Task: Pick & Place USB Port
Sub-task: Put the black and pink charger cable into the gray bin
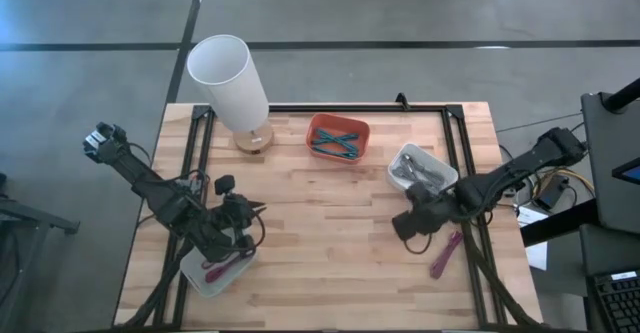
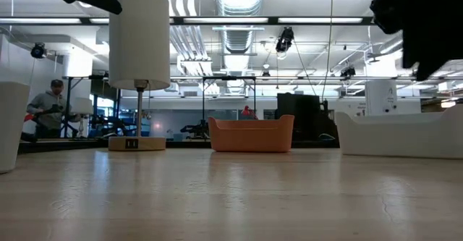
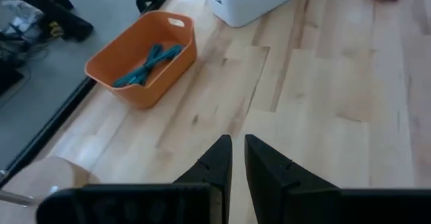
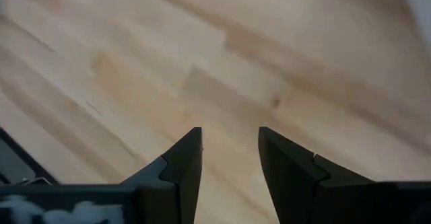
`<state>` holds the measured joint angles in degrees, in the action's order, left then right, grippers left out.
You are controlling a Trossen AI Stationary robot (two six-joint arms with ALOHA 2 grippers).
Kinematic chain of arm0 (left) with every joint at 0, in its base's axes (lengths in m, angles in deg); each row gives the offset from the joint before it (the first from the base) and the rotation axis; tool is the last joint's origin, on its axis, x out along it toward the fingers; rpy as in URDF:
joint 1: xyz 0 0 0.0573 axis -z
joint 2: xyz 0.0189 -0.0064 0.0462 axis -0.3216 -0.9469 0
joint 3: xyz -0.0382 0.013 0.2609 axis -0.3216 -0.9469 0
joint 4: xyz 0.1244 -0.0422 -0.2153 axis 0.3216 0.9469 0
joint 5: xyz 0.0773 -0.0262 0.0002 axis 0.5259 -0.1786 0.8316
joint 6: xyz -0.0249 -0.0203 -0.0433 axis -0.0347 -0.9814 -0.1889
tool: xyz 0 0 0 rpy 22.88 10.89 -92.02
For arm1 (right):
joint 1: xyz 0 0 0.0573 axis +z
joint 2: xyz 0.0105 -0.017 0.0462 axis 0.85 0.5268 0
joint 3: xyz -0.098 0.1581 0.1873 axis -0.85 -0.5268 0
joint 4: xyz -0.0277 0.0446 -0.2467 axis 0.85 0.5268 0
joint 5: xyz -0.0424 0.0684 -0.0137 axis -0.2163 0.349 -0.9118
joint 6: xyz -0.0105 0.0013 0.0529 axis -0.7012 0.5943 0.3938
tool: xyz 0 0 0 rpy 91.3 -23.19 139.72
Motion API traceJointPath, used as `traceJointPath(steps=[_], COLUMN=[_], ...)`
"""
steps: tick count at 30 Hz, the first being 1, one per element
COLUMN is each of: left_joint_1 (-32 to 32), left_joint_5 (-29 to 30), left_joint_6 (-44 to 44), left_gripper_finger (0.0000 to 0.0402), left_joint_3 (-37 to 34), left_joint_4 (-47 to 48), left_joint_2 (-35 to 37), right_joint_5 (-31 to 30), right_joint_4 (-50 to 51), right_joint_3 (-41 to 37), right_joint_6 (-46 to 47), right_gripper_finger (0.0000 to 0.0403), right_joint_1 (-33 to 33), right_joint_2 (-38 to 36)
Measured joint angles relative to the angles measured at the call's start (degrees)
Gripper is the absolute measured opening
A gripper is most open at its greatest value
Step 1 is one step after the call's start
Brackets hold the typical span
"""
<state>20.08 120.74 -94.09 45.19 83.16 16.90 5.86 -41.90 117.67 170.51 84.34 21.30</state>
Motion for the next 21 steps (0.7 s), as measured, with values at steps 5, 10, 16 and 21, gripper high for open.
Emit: traceJointPath(steps=[5, 10, 16, 21], left_joint_1=[-0.9, -2.2, -4.1, -5.5], left_joint_5=[1.6, 4.6, 6.0, 6.0], left_joint_6=[1.4, 1.5, 4.7, 6.1], left_gripper_finger=[0.0046, 0.0046, 0.0046, 0.0046], left_joint_3=[0.0, 0.0, 0.0, 0.0], left_joint_4=[0.0, 0.0, 0.0, 0.0], left_joint_2=[0.0, 0.0, 0.0, 0.0], right_joint_5=[6.2, 8.4, 12.2, 14.3], right_joint_4=[0.1, 0.1, 0.1, 3.0], right_joint_3=[2.5, 5.1, 6.8, 6.5], right_joint_6=[10.2, 22.7, 33.0, 40.5], right_gripper_finger=[0.0148, 0.0141, 0.0132, 0.0138], right_joint_1=[3.1, 7.6, 13.2, 17.1], right_joint_2=[6.9, 13.2, 18.3, 18.6])
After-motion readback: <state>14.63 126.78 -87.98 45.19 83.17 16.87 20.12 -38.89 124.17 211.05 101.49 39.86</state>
